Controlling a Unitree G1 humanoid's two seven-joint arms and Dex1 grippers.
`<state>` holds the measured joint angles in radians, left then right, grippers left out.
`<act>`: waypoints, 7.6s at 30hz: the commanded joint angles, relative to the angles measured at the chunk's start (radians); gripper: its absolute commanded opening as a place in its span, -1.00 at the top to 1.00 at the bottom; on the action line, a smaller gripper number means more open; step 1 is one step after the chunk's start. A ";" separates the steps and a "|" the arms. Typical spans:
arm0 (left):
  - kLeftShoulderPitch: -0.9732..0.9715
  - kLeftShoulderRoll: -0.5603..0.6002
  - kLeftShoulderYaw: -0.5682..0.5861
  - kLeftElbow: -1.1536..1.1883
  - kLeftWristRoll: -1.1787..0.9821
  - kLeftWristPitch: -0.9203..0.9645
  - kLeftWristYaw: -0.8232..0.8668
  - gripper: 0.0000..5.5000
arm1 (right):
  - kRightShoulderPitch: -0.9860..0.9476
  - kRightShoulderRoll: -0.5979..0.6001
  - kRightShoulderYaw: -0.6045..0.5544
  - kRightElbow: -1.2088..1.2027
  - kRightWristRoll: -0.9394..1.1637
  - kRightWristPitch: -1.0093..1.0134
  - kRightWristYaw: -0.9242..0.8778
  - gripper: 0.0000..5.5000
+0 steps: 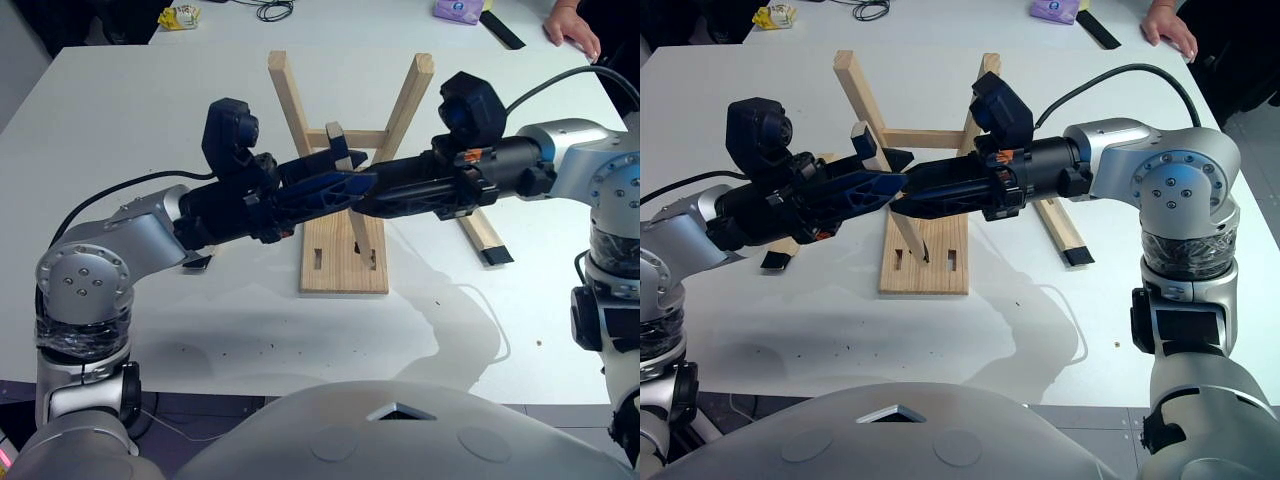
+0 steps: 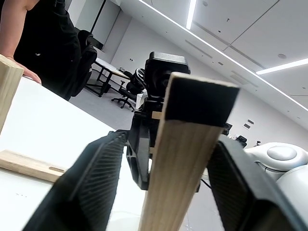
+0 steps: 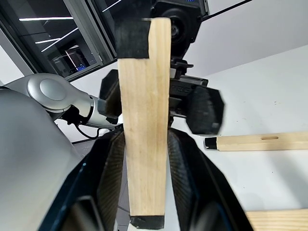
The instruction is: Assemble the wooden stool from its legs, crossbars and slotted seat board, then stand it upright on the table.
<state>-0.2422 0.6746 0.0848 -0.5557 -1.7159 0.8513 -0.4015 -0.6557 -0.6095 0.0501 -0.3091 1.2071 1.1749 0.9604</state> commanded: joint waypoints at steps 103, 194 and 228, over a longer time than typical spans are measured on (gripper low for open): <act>0.380 0.023 0.214 0.297 1.151 -0.597 -0.443 0.52 | 0.215 0.002 -0.096 0.094 -0.423 -0.372 -0.051 -0.20; 0.687 0.003 0.213 0.224 1.206 -0.626 -0.495 0.52 | 0.409 0.127 -0.114 -0.089 -0.371 -0.369 -0.233 -0.20; 0.274 -0.054 0.154 0.603 1.360 -0.907 -0.482 0.52 | 0.155 0.065 -0.008 0.148 -0.434 -0.364 -0.018 -0.20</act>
<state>0.0556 0.6240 0.2468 0.0213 -0.3708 -0.0336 -0.8937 -0.4654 -0.5293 0.0368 -0.1722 0.7834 0.8018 0.9276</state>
